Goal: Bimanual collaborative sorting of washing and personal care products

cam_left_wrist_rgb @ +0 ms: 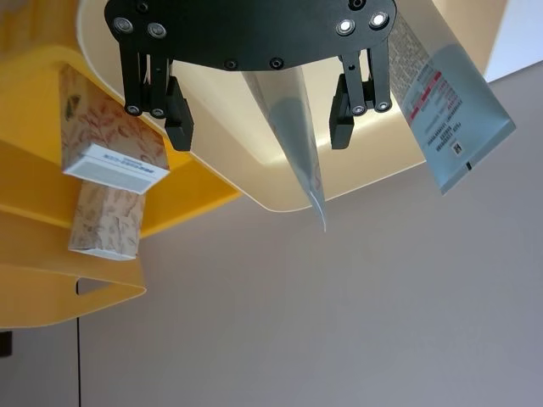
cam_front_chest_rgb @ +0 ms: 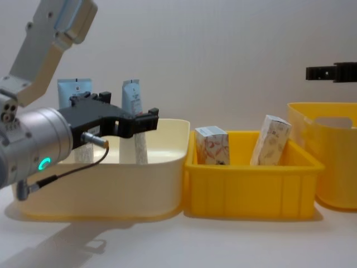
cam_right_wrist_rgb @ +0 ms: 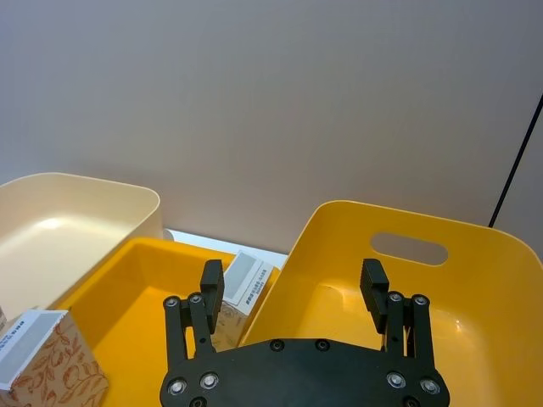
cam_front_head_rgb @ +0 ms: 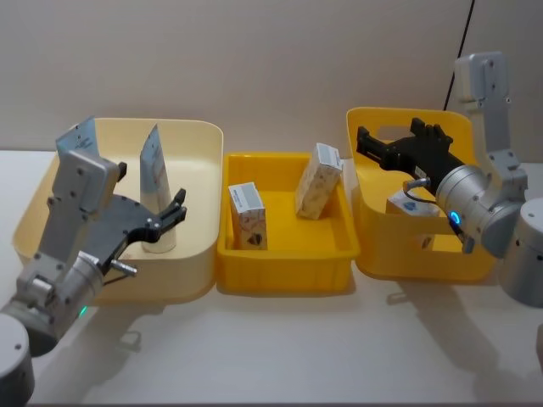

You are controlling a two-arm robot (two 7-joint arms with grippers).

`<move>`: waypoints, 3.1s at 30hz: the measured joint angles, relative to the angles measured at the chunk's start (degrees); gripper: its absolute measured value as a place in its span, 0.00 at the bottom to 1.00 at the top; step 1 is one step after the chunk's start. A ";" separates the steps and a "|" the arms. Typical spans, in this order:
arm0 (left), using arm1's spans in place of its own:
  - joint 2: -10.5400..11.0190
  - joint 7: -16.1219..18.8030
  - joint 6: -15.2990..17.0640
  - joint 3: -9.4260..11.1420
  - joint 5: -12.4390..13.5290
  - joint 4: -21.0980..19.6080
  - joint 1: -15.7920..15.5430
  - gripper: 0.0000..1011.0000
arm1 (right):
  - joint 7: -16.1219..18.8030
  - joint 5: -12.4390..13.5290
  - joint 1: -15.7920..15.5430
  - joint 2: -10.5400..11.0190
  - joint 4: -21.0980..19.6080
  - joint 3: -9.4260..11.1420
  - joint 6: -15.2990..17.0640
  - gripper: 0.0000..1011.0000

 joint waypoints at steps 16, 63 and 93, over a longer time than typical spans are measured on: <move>-3.65 0.23 2.19 -0.93 -0.12 5.85 -5.21 0.99 | 0.00 0.00 0.00 0.00 0.00 0.00 0.00 0.99; -5.63 -2.89 12.94 -2.49 -0.71 10.04 -8.31 0.99 | 0.01 0.00 0.00 0.00 0.00 0.00 0.00 0.99; -5.80 -4.20 13.99 -2.25 -0.09 10.49 -8.45 0.99 | 0.01 0.00 0.00 0.00 0.00 0.00 0.00 0.99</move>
